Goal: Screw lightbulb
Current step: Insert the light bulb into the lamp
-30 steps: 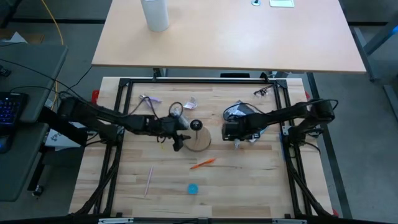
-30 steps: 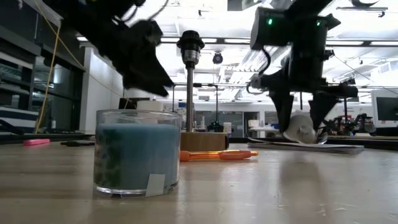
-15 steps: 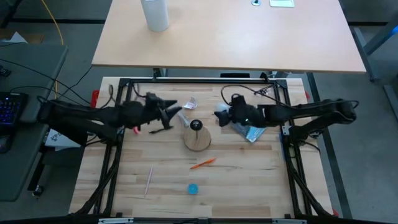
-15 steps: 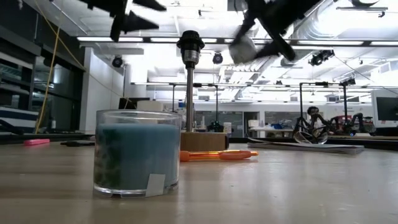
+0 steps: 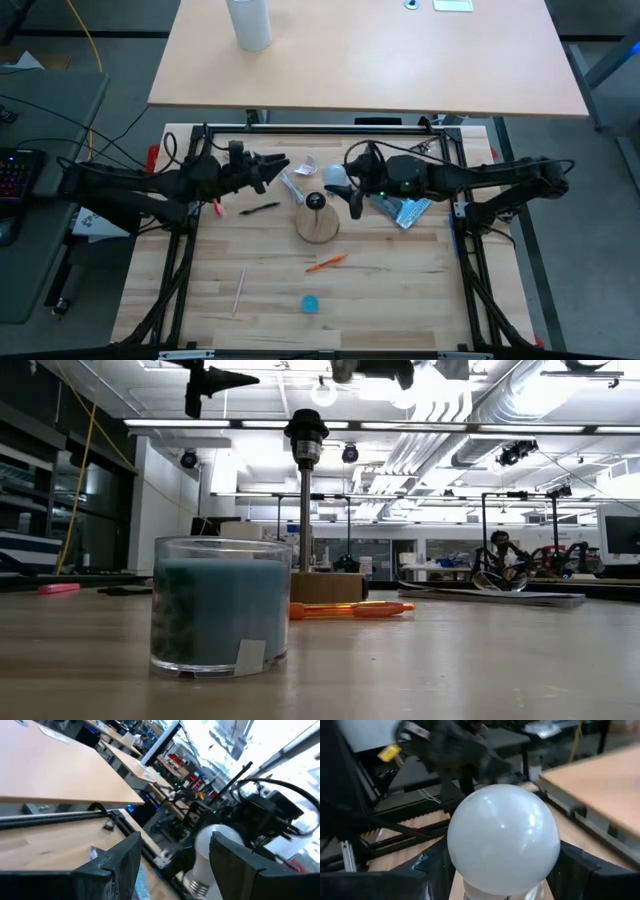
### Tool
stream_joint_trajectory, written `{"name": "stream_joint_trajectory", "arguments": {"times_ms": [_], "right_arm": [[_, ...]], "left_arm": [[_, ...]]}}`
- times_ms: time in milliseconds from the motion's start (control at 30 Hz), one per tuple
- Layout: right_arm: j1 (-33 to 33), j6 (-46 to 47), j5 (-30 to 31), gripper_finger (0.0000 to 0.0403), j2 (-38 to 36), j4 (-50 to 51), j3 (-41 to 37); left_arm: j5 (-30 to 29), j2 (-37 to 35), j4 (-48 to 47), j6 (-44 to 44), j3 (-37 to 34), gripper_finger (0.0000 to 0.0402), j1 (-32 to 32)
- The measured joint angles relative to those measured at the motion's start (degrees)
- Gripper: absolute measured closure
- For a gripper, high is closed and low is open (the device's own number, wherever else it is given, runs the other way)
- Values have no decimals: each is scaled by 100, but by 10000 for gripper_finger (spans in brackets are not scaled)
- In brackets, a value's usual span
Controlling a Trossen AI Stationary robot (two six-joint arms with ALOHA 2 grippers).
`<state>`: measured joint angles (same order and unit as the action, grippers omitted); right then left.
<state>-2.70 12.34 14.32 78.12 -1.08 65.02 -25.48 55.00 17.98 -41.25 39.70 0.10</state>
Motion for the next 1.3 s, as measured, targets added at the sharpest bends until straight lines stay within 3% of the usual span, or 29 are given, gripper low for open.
{"name": "stream_joint_trajectory", "arguments": {"times_ms": [233, 600, 867, 1300], "right_arm": [[-63, -601, -160, 160, 443, 40, 596], [-529, -833, 1794, 160, 1433, 39, 1194], [-686, -441, 2121, 160, 1537, 163, 1267], [-872, -686, 2452, 160, 1537, 575, 1203]], "left_arm": [[554, -13, -9, -282, 0, 190, -11], [608, -526, -302, 1117, 0, 190, 73], [960, -579, -407, 989, 0, 190, 111], [327, -579, -398, 990, 0, 190, 111]]}}
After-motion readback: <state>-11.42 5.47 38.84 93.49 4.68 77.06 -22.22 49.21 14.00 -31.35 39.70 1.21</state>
